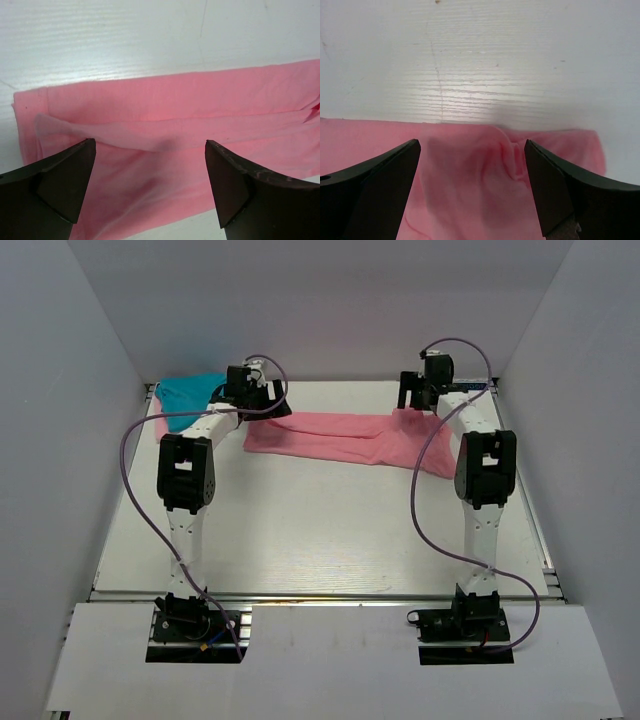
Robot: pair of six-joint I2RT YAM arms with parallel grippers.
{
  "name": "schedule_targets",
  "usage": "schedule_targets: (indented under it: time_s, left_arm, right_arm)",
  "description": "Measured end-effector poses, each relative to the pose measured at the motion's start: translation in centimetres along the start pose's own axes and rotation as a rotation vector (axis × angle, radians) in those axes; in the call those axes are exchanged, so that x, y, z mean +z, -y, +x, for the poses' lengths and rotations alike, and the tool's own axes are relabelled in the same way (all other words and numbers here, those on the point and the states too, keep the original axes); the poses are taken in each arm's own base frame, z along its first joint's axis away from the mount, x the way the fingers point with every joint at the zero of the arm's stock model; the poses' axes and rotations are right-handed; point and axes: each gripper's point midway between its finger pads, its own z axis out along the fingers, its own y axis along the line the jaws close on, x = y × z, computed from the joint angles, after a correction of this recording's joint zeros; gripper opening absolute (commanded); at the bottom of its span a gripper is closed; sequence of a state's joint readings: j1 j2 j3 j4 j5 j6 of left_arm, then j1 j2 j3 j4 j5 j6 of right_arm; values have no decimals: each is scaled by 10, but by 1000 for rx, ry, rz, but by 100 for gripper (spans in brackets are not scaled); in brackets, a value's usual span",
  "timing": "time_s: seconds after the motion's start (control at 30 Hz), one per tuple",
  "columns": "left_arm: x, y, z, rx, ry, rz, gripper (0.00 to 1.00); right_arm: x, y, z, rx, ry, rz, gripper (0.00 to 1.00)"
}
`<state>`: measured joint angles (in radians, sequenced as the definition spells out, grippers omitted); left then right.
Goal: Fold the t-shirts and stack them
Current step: Fold the other side of the tshirt into a rectangle, then rotate the tshirt 90 degrees
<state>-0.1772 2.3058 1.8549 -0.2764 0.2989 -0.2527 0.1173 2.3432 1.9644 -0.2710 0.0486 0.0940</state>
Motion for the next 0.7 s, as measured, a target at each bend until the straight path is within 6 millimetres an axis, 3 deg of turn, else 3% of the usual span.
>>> schedule_targets:
  time_s: [0.17,0.27,0.33,0.47,0.57,0.63,0.7]
  left_arm:
    - [2,6,-11,15,38,32,100]
    - [8,6,-14,18,46,41,100]
    - [16,2,-10,16,39,39,100]
    - [34,-10,11,-2,3,20,100]
    - [37,-14,7,-10,23,-1,100]
    - [37,-17,7,-16,19,-21,100]
    - [36,-19,11,-20,10,-41,100]
  right_arm:
    - [-46,4,-25,9,34,38,90]
    - [-70,1,-21,25,21,27,90]
    - [-78,0,-4,39,-18,21,90]
    - [-74,0,53,72,-152,12,90]
    - [-68,-2,96,98,-276,1,90]
    - [-61,-4,112,114,-321,-5,90]
    - [-58,-5,108,125,-331,-6,90]
